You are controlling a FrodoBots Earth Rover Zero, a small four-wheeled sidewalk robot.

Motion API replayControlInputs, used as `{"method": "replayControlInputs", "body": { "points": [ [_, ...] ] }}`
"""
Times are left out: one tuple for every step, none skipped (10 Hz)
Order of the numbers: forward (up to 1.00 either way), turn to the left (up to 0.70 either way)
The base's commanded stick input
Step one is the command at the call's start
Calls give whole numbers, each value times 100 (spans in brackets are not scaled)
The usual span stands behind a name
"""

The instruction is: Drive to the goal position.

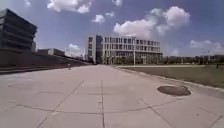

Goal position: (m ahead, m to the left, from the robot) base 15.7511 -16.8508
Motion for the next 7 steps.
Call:
{"method": "replayControlInputs", "body": {
  "points": [
    [70,0],
    [70,0],
    [70,0],
    [70,0],
    [70,0],
    [70,0],
    [70,0]
  ]
}}
